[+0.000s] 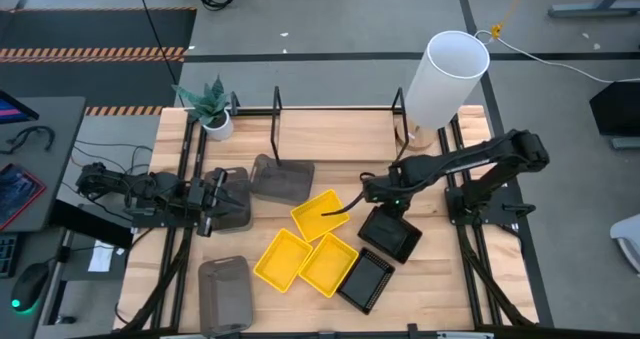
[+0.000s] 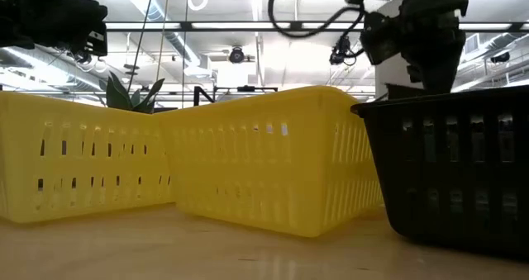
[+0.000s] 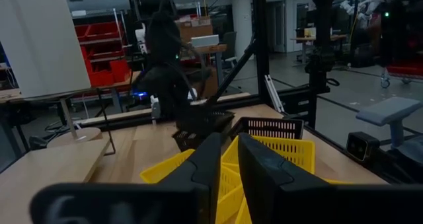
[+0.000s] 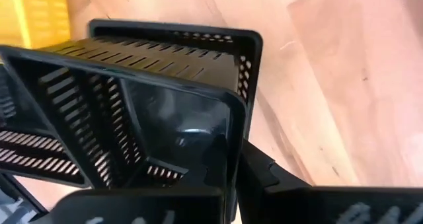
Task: Stack baskets on shelf by color
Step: Stack the bottom right black bin on the top black bin, then stack the bottom black bin on the top black bin
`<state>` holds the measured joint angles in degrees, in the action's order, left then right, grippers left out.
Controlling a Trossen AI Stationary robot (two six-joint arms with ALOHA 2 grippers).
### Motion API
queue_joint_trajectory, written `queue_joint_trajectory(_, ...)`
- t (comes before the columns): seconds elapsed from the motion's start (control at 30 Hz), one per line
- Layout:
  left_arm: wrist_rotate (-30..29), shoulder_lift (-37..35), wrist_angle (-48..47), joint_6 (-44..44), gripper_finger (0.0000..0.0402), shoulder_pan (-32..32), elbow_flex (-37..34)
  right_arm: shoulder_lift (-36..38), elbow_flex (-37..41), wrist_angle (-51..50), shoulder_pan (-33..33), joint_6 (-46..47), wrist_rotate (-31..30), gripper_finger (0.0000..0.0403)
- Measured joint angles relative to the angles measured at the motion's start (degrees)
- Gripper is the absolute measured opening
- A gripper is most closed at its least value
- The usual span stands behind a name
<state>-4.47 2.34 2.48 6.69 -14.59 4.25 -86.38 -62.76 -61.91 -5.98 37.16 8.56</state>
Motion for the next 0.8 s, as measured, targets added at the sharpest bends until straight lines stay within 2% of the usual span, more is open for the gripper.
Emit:
queue_joint_trajectory(0.27,0.01,-0.10,-0.13,0.00,0.0060,-0.01,0.00,-5.12,-0.02,-0.25,0.85,-0.05,2.48,0.0036)
queue_joint_trajectory(0.5,0.00,-0.10,-0.13,0.01,0.0062,0.00,0.00,-4.68,-0.02,-0.82,1.87,-0.73,1.72,0.0091)
queue_joint_trajectory(0.67,0.01,-0.10,-0.13,-0.01,0.0054,-0.01,0.00,-2.42,-0.10,-1.50,2.47,0.17,3.45,0.0133)
queue_joint_trajectory(0.8,0.00,-0.10,-0.13,-0.01,0.0054,-0.01,0.00,-1.86,-2.27,-0.46,2.23,0.34,2.50,0.0155)
